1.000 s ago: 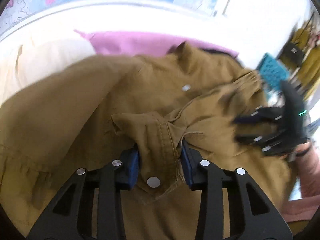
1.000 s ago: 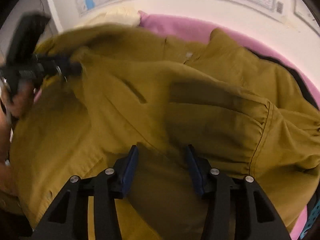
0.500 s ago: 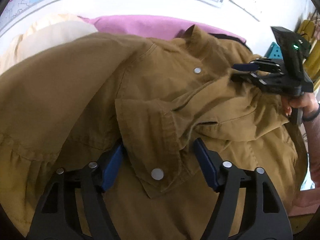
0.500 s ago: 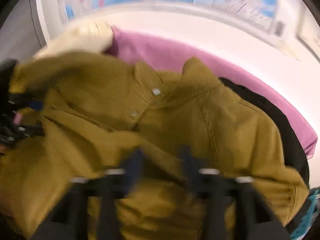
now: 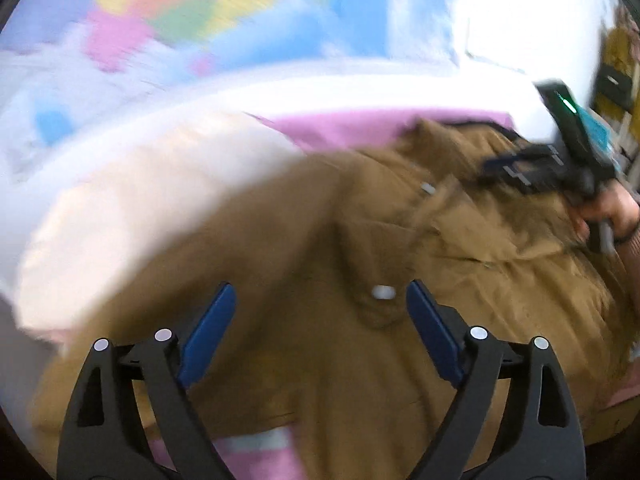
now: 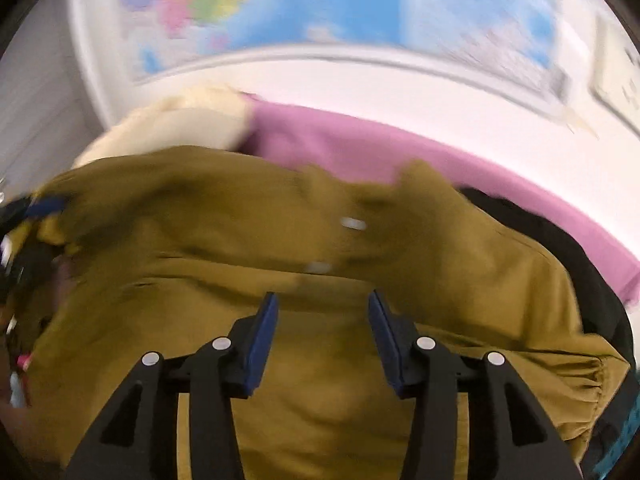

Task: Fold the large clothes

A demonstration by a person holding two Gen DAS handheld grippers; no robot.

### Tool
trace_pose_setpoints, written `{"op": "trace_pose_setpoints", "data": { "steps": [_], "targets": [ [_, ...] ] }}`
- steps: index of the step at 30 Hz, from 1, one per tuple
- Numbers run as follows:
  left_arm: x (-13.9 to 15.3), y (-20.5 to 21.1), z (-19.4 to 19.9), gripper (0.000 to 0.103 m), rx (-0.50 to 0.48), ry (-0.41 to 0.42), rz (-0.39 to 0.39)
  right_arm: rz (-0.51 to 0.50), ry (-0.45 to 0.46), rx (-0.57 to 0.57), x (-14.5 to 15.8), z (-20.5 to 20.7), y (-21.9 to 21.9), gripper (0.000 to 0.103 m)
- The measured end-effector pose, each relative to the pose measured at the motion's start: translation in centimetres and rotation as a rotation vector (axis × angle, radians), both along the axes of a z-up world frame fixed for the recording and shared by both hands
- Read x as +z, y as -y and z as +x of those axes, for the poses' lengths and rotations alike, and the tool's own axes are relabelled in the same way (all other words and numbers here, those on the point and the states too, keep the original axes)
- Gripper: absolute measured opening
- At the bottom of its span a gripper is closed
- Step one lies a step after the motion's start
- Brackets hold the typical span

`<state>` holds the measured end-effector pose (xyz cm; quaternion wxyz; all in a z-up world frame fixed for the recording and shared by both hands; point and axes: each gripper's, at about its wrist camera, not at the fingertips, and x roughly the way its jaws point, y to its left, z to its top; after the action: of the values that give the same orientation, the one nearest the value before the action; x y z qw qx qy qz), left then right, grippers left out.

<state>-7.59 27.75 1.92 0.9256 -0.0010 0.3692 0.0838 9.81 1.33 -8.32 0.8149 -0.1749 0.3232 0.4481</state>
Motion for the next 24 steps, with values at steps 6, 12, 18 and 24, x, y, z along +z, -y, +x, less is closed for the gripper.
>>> {"op": "trace_pose_setpoints", "data": {
  "steps": [6, 12, 18, 24],
  "targets": [
    [1.8, -4.1, -4.8, 0.088, 0.222, 0.028, 0.067, -0.074, 0.02, 0.179, -1.8, -4.2, -5.7, 0.046],
    [0.9, -6.9, -9.1, 0.088, 0.31, -0.034, 0.087, -0.126, -0.079, 0.099, -4.9, -2.1, -9.1, 0.051],
    [-1.4, -8.2, -10.4, 0.052, 0.285, -0.111, 0.087, 0.012, -0.052, 0.221, -0.6, -7.4, -8.1, 0.061],
    [-0.7, -9.6, -11.1, 0.018, 0.266, -0.078, -0.023, 0.089, -0.134, 0.608, 0.1, -18.2, -13.3, 0.078]
  ]
}}
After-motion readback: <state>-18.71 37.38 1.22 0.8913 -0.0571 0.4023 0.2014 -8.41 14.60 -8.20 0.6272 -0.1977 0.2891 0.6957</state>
